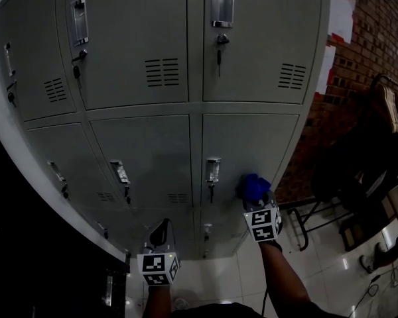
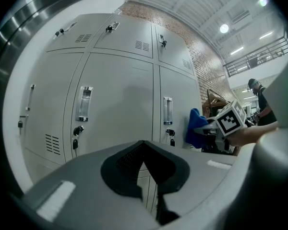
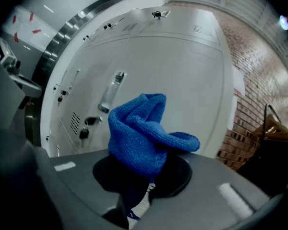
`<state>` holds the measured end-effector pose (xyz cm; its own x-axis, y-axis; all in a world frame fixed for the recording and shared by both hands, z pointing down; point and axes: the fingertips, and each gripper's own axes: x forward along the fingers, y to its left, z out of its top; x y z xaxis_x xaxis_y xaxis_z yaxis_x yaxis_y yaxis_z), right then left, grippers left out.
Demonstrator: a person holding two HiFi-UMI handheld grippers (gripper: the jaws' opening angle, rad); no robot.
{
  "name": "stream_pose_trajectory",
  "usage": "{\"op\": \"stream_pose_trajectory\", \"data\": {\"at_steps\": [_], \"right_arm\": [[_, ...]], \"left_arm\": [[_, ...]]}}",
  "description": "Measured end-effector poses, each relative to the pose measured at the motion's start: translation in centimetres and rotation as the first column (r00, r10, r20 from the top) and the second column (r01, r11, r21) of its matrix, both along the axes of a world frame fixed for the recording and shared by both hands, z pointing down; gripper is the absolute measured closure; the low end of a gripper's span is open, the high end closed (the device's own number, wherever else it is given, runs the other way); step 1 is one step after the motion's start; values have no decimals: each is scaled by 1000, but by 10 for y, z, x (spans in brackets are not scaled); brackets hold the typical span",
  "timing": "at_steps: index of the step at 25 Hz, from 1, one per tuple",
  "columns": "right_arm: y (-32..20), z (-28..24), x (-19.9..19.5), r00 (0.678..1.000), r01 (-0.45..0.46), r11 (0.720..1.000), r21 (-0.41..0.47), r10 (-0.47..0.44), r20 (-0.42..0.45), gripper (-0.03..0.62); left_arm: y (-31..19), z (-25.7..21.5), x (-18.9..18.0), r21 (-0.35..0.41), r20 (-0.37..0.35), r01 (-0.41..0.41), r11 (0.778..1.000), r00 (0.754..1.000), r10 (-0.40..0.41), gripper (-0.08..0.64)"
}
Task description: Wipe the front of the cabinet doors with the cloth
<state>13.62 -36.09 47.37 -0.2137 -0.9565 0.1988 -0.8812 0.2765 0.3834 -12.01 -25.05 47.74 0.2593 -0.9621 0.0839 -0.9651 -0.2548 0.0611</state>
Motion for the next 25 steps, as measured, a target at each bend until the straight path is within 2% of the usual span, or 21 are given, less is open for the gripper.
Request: {"op": "stream_pose_trajectory", "data": {"at_steps": [2,5,11,13,16,21,25], "right_arm": [[-1,20,41,995,-86,996,-30,85,-57,514],[-4,42,77,987,-154,985,-84,149,-66,514],[-20,59,81,981,-186,970,-155,174,-84,509],[-20,58,76,983,-178,969,-170,169,-67,511],[-19,60,54,994,-113,975,-191,112,-16,511],[-15,59,-1,1000,4,980,-197,2,31,511],[-11,58,-50,993,108,972,-206,-94,73,511]], "left_arm": [[-3,-2,-3,5,-3,6,1000,1000,-6,549],[-7,-7,-7,14,-6,17,1000,1000,-17,549],[-10,-6,3,16,12,-1,1000,1000,1,549],[-12,-7,4,18,14,-4,1000,1000,4,551],[-14,-8,5,18,20,-10,1000,1000,9,550],[-14,-12,-2,32,30,-5,999,1000,4,549],[-10,-11,-16,30,22,21,999,1000,-21,551]]}}
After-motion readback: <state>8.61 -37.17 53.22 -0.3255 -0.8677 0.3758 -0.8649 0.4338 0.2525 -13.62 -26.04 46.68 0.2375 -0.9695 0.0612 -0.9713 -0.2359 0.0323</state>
